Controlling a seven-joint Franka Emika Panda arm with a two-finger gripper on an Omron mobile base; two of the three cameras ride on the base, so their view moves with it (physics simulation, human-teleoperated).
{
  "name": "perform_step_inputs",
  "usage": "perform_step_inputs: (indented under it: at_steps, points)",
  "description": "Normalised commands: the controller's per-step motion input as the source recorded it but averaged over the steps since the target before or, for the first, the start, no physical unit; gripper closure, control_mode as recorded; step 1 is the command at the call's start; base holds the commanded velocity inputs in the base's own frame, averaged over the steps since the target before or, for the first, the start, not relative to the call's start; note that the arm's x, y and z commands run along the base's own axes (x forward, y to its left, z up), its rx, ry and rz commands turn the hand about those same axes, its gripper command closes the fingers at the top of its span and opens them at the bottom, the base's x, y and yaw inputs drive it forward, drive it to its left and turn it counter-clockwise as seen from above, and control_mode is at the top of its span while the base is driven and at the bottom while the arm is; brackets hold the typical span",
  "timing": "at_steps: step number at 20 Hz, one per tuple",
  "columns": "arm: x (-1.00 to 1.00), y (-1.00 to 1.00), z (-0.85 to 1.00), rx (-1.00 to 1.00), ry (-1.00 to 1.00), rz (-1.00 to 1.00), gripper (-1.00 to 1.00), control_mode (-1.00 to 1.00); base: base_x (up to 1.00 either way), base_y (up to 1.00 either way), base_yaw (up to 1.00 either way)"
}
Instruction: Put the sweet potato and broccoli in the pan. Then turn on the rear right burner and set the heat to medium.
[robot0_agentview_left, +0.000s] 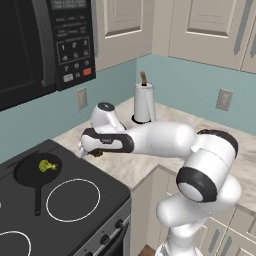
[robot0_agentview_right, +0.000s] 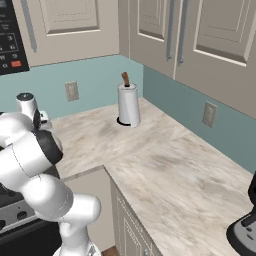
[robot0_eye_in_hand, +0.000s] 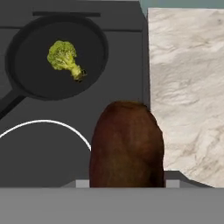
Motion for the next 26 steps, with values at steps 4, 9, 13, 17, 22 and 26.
perform_step_inputs:
  at_steps: [4, 9, 13, 17, 22, 26]
  points:
    - [-0.29, 0.57, 0.15, 0.0, 0.0, 0.11, 1.0, -1.0, 0.0, 0.0, 0.0]
    - [-0.28, 0.68, 0.03, 0.0, 0.0, 0.13, 1.0, -1.0, 0.0, 0.0, 0.0]
    - [-0.27, 0.67, 0.07, 0.0, 0.0, 0.13, 1.0, -1.0, 0.0, 0.0, 0.0]
    - [-0.15, 0.57, 0.05, 0.0, -0.03, 0.11, 1.0, -1.0, 0.0, 0.0, 0.0]
    - [-0.02, 0.14, 0.0, -0.01, -0.08, 0.04, 1.0, -1.0, 0.0, 0.0, 0.0]
    - [0.05, 0.07, 0.0, -0.02, -0.01, 0.0, 1.0, -1.0, 0.0, 0.0, 0.0]
